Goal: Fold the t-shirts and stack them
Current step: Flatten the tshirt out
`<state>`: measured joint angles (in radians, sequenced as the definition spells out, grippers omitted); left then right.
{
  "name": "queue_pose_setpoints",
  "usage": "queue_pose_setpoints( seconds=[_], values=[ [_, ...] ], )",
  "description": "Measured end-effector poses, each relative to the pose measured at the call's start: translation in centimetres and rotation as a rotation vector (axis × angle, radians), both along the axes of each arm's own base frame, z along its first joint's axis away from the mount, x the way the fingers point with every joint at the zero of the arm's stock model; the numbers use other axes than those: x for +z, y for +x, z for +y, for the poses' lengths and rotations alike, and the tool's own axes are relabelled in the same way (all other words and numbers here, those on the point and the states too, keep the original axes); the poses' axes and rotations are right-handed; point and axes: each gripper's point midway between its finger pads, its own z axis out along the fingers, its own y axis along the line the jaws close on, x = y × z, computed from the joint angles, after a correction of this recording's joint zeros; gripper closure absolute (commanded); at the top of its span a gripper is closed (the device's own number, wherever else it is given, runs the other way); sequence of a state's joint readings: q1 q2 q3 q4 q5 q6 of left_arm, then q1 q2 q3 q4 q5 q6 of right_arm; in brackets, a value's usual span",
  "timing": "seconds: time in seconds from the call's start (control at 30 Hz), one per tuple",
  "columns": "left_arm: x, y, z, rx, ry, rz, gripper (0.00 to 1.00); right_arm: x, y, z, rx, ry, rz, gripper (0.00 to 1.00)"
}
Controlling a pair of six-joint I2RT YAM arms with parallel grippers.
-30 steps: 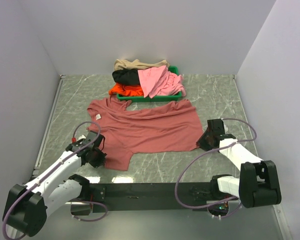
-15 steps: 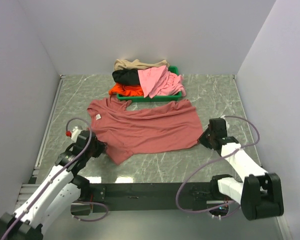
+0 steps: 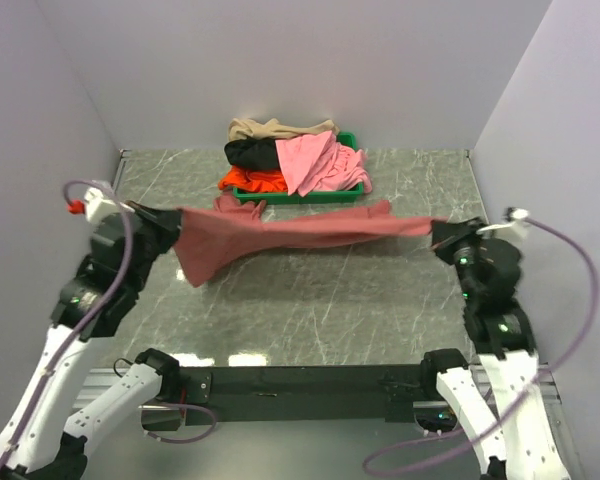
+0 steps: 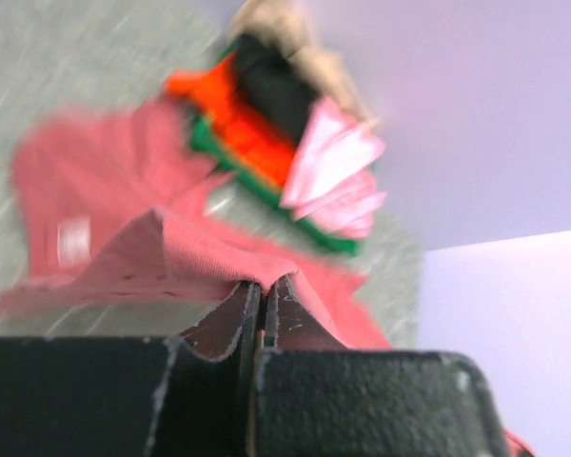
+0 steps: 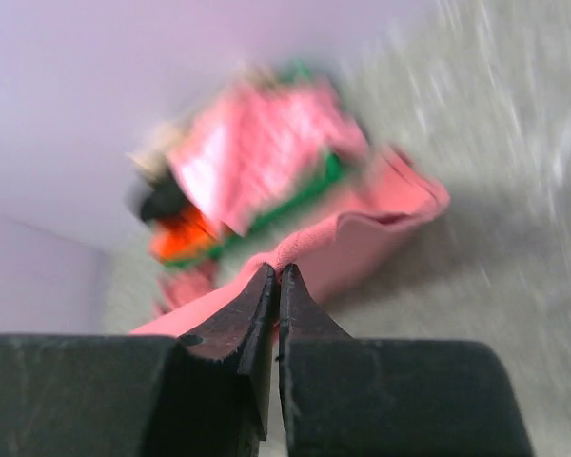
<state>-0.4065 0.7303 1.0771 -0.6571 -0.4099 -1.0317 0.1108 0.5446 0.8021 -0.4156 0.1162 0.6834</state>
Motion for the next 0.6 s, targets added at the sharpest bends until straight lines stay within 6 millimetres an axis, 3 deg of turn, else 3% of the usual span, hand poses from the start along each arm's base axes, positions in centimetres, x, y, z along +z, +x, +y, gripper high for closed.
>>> queue_pose_setpoints(
  seconds=[0.17, 0.3, 0.37, 0.47, 0.6],
  values=[
    [9.5, -2.3, 1.1, -0.022, 0.011, -0.186, 1.00, 11.5, -4.2, -1.5, -0.045, -0.019, -0.230, 1.00],
    [18.0, -6.1, 2.1, -0.067, 0.018, -0.373, 1.00, 18.8, -8.6, -2.1, -0.054, -0.033, -0.375, 1.00],
    [22.2, -8.6, 2.9, -0.085, 0.004, -0.481, 1.00, 21.7, -11.0, -2.3, -0.049, -0.038, -0.441, 1.00],
    [26.8, -12.7, 3.8, -0.118, -0.007, -0.625, 1.00, 24.9, -14.3, -2.4, -0.036, -0.047, -0.524, 1.00],
    [32.1, -18.7, 4.8, -0.185, -0.005, -0.810, 1.00, 27.5, -18.2, -2.3, -0.006, -0.061, -0.609, 1.00]
  ],
)
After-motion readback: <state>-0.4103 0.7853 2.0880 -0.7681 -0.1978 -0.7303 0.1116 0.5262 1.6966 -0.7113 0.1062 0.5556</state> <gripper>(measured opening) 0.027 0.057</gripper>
